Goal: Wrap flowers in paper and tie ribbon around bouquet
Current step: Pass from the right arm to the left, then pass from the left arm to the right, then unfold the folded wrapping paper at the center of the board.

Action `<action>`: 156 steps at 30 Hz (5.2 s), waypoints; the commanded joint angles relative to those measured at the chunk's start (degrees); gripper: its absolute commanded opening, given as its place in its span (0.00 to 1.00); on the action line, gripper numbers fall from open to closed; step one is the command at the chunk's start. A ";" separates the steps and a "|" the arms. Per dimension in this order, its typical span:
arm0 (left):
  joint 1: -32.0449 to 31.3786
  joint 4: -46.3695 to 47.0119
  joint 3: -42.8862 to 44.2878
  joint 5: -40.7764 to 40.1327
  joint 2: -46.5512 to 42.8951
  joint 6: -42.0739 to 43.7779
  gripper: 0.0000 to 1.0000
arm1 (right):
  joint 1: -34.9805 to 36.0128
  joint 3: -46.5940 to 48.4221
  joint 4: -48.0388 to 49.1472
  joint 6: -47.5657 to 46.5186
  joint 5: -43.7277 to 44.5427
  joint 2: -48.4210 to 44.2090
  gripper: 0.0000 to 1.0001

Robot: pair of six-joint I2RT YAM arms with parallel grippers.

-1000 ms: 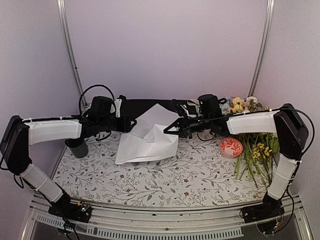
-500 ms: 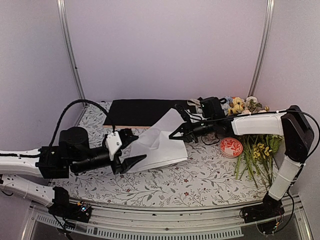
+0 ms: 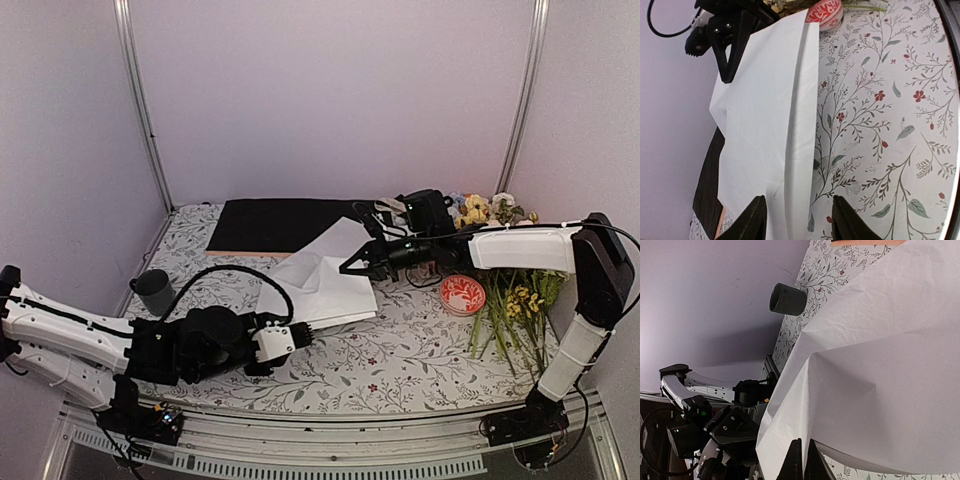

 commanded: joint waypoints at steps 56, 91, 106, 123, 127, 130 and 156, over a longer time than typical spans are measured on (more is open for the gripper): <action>6.29 10.43 4.72 -4.83 10.11 3.97 0.28 | -0.22 -0.18 0.49 -0.90 -2.39 -0.10 0.00; 21.05 9.46 3.05 12.50 -3.84 -47.89 0.00 | -4.50 -7.16 -2.53 -12.85 -6.25 -14.75 0.77; 20.87 11.05 4.01 14.48 -0.88 -48.10 0.00 | 2.84 -2.51 12.62 -3.08 -8.05 -9.43 1.00; 27.14 25.03 -8.30 22.48 -7.44 -61.11 0.00 | 2.29 3.72 1.80 -5.23 -3.09 -4.44 0.00; 29.57 25.54 -12.34 22.73 -7.83 -65.25 0.09 | 4.82 12.81 -14.70 -17.60 1.65 -1.60 0.00; 31.20 26.42 -15.64 23.68 -7.96 -68.97 0.18 | 7.38 17.78 -22.42 -23.42 3.75 1.26 0.00; 24.46 8.09 5.48 17.14 7.62 -39.88 0.59 | 9.34 20.93 -40.67 -38.22 5.47 1.41 0.00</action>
